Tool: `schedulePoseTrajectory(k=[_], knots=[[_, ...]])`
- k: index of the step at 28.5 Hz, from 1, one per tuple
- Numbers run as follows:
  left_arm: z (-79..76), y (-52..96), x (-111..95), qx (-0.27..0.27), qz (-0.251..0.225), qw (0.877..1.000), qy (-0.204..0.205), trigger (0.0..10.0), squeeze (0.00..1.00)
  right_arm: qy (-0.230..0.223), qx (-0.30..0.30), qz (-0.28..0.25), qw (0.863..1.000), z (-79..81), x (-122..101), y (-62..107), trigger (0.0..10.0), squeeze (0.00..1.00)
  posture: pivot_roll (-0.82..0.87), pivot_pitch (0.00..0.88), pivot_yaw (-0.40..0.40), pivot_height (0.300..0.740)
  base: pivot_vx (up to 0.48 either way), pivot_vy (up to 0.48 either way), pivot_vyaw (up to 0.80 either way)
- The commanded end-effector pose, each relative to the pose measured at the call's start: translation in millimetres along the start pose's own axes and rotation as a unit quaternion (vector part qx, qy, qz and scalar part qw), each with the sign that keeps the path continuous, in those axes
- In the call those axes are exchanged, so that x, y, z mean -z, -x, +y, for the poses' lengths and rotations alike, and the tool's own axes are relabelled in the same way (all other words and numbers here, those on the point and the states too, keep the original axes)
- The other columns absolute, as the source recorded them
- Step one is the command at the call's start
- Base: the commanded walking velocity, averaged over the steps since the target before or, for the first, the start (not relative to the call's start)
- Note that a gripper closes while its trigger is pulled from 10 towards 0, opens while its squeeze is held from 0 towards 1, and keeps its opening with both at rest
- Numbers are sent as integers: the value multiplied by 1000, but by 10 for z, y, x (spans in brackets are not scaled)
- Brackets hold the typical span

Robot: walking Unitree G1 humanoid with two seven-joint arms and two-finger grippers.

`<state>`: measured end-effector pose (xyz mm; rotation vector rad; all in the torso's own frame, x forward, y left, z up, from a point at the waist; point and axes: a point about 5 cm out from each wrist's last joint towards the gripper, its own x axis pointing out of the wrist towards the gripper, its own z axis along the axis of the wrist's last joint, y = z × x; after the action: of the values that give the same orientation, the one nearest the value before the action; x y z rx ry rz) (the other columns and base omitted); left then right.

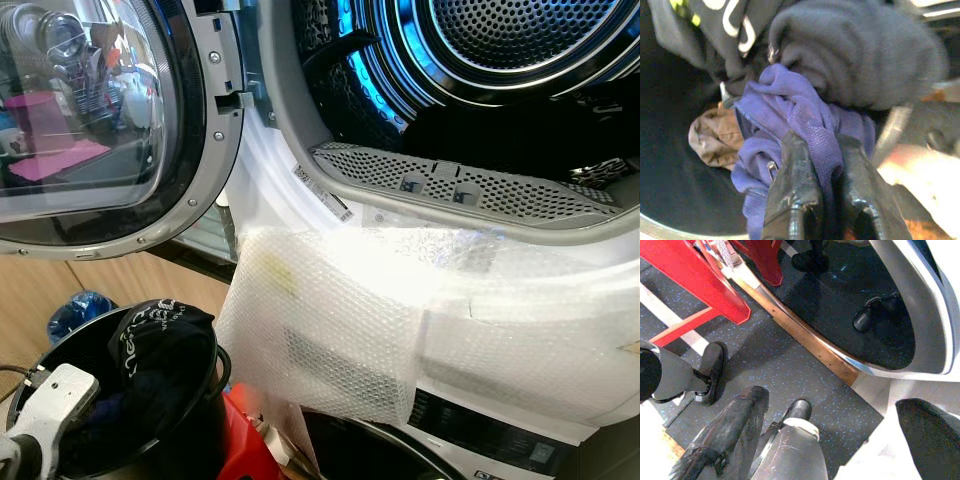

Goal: Clothes washing

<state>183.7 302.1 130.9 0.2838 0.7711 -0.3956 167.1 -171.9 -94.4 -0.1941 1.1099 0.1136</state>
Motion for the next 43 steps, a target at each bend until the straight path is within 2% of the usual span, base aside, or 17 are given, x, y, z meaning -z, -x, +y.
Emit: schedulePoseTrajectory(k=[1, 6, 8, 12, 13, 16, 17, 20, 22, 23, 26, 30, 32, 39, 41, 42, 43], knots=[[17, 202, -143, 28, -32, 998, -49, 0, 0, -5, -9, 2, 1000, 43, -5, -3, 10000, 0, 155, 0, 85, 740, 0, 0, 0], [-33, 496, -284, 103, -65, 988, -95, 0, 0, -7, -15, 4, 1000, 65, 6, -3, 10000, 0, 162, 0, 87, 740, 0, 0, 0], [-76, 702, -617, 160, -129, 971, -123, 0, 0, -1, -22, 6, 1000, 79, 8, -3, 10000, 0, 182, 0, 84, 740, 0, 0, 0], [-113, 749, -796, 191, -163, 958, -141, 0, 0, 1, -24, 6, 1000, 83, 2, -4, 10000, 0, 185, 0, 85, 740, 0, 0, 0], [-195, 747, -976, 237, -201, 937, -162, 0, 0, 3, -25, 4, 1000, 88, -14, -5, 10000, 0, 187, 0, 87, 740, 0, 0, 0], [-386, 644, -1275, 312, -256, 894, -193, 0, 0, 4, -28, -1, 1000, 95, -65, -8, 10000, 0, 191, 0, 85, 740, 0, 0, 0], [-496, 571, -1398, 347, -276, 873, -204, 0, 0, 4, -28, -3, 1000, 95, -87, -10, 10000, 0, 191, 0, 85, 740, 0, 0, 0], [-715, 377, -1588, 410, -286, 838, -221, 0, 0, 6, -29, -6, 1000, 93, -112, -11, 10000, 0, 172, 0, 87, 740, 0, 0, 0], [-737, 361, -1603, 415, -286, 834, -222, 0, 0, 7, -29, -6, 1000, 92, -112, -11, 10000, 0, 172, 0, 87, 740, 0, 0, 0], [-812, 269, -1672, 430, -288, 821, -240, 0, 0, 5, -23, -7, 1000, 63, -118, -10, 10000, 0, 155, 0, 89, 740, 0, 0, 0], [-907, 113, -1816, 448, -309, 804, -238, 0, 0, 5, -14, -7, 1000, 15, -111, -8, 10000, 0, 153, 0, 83, 740, 0, 0, 0], [-997, -115, -1811, 454, -298, 811, -219, 0, 0, 0, -5, -8, 1000, -14, -99, -6, 10000, 0, 149, 0, 83, 740, 0, 0, 0], [-1055, -275, -1693, 454, -272, 822, -210, 0, 0, -8, 5, -10, 1000, -62, -93, -2, 10000, 0, 118, 0, 89, 740, 0, 0, 0], [-1085, -518, -1297, 430, -198, 858, -200, 0, 0, -6, 3, -13, 1000, -205, -41, 17, 10000, 0, 110, 0, 77, 740, 0, 0, 0], [-1093, -595, -1194, 416, -183, 869, -194, 0, 0, 39, -24, -4, 999, -247, 7, 30, 10000, 0, 112, 0, 74, 740, 0, 0, 0], [-1100, -632, -1151, 407, -177, 875, -193, 0, 0, 95, -52, 4, 994, -252, 36, 39, 10000, 0, 109, 0, 72, 740, 0, 0, 0], [-1100, -632, -1151, 407, -177, 875, -193, 0, 0, 95, -52, 4, 994, -252, 36, 39, 10000, 0, 109, 0, 72, 740, 0, 0, 0]])
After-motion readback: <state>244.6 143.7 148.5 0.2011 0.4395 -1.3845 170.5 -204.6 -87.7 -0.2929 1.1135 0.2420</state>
